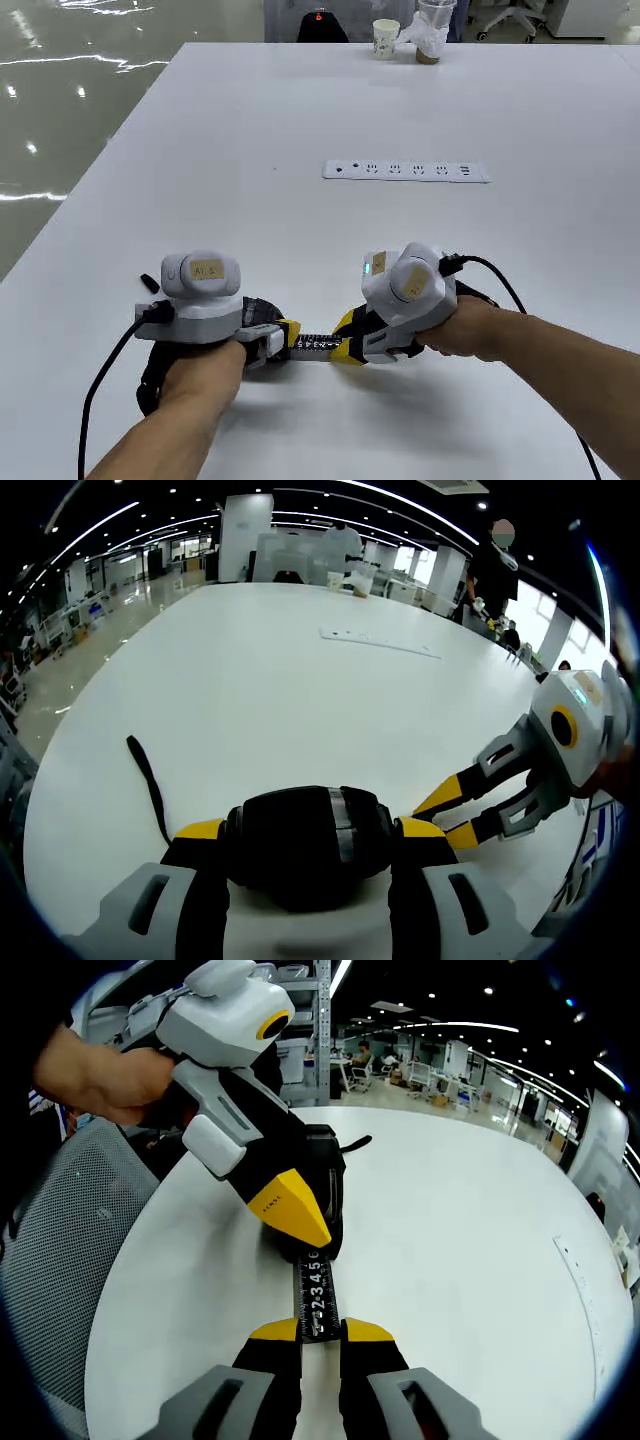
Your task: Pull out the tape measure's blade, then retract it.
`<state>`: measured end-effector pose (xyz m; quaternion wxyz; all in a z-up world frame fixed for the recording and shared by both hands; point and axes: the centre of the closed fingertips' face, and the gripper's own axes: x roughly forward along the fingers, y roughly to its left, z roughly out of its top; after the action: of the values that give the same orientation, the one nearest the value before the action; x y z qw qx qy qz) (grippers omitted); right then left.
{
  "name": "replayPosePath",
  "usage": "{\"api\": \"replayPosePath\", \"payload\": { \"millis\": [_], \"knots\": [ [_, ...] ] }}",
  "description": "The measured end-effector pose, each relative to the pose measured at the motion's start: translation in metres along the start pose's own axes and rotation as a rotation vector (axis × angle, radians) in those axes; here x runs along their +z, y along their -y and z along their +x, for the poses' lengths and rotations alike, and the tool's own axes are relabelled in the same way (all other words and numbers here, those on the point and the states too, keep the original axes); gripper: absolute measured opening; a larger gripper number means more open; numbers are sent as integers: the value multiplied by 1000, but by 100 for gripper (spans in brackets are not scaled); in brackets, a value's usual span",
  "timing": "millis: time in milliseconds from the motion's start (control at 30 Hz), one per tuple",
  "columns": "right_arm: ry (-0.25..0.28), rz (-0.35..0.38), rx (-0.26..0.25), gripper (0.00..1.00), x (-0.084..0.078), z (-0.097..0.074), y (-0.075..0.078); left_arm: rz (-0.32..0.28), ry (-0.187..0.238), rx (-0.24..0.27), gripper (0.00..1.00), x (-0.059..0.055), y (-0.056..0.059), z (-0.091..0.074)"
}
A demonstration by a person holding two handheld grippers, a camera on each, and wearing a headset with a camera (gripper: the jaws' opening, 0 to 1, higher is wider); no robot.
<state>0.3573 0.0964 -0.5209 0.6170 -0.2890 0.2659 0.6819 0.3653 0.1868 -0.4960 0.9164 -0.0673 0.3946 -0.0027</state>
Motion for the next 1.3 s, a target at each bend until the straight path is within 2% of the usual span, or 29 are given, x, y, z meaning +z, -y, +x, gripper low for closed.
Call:
{"api": "replayPosePath", "payload": {
  "millis": [700,1300],
  "knots": [
    [38,-2,9,10,23,22,-3,-9,-5,-15,60,0,0,0],
    [52,11,-1,11,29,29,-5,-5,-5,-20,60,-1,0,-1]
  ]
}}
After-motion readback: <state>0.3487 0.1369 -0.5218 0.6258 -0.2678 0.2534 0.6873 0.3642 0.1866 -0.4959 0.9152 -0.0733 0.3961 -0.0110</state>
